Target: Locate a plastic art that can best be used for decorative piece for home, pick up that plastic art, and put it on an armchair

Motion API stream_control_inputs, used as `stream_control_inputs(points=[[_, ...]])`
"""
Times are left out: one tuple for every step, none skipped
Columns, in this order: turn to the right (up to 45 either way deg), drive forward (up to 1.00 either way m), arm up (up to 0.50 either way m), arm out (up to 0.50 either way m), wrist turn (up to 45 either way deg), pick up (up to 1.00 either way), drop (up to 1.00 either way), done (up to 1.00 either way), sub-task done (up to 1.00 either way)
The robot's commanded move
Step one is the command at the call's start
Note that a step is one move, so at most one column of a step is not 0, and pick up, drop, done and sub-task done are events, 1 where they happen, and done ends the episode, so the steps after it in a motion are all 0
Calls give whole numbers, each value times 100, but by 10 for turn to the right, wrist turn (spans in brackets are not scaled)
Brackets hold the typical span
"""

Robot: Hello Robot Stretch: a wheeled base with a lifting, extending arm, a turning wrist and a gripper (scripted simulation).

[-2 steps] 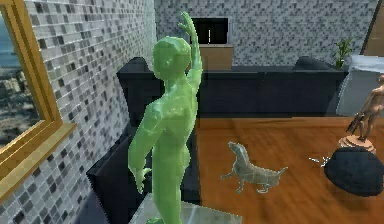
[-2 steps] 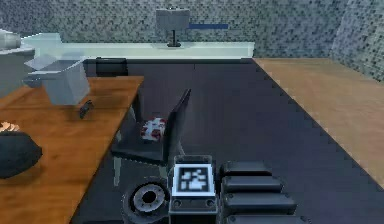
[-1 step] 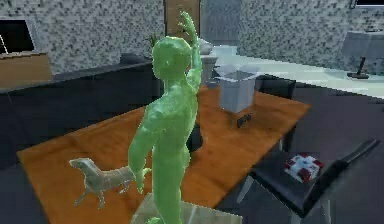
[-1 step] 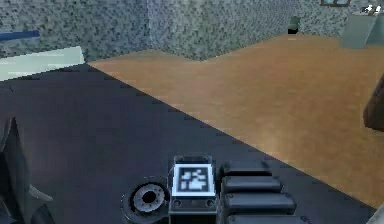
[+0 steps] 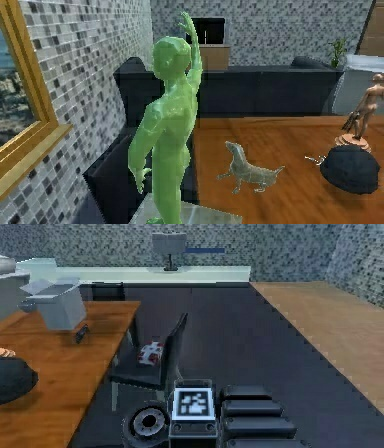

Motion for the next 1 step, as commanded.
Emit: stream_control_inputs(points=[[-450, 0, 0, 0, 0, 0, 0, 0, 0]])
